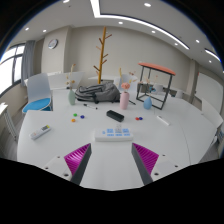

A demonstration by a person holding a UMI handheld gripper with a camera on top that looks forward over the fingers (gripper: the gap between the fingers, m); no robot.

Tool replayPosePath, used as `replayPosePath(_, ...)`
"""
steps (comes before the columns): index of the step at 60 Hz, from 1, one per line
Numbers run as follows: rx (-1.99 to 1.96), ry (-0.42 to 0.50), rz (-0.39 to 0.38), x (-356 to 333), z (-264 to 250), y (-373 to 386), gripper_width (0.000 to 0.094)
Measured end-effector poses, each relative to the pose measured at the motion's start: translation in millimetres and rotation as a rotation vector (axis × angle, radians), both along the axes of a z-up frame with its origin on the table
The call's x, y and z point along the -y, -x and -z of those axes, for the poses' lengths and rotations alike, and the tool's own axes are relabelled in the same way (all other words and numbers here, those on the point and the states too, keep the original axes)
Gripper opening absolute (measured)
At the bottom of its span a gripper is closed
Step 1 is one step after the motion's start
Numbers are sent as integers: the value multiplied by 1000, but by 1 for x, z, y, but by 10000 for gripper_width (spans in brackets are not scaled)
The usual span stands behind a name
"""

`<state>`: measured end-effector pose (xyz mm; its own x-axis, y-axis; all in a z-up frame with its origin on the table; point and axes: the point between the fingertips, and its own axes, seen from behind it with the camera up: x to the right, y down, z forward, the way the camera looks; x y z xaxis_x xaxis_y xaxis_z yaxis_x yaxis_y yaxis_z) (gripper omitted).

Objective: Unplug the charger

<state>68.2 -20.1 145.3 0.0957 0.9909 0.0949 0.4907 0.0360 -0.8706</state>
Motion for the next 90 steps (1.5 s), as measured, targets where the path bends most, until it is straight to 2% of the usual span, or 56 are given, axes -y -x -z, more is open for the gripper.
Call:
replayPosePath(16, -19, 18, 4, -42, 47, 57, 853)
replayPosePath(25, -39, 38, -45, -47, 76, 110, 853)
replayPosePath(52, -53, 70, -81, -70, 133, 254, 845)
replayPosePath(63, -43, 82, -95, -67, 142, 276, 691)
replayPosePath(64, -38, 84, -100, -65, 144, 276, 636)
replayPosePath(65, -28, 90, -115, -62, 147, 276, 534)
replayPosePath(66, -19, 97, -132, -56, 147, 275, 371)
replayPosePath(67, -38, 67, -93, -67, 144, 277, 180)
replayPosePath(70, -29, 79, -98, -70, 143, 278, 57)
replayPosePath(73, -51, 113, -104, -69, 133, 281, 47)
replayPosePath(83, -222, 131, -75, -110, 24, 286, 46)
replayPosePath(90, -167, 88, -7, -176, 14, 276, 46)
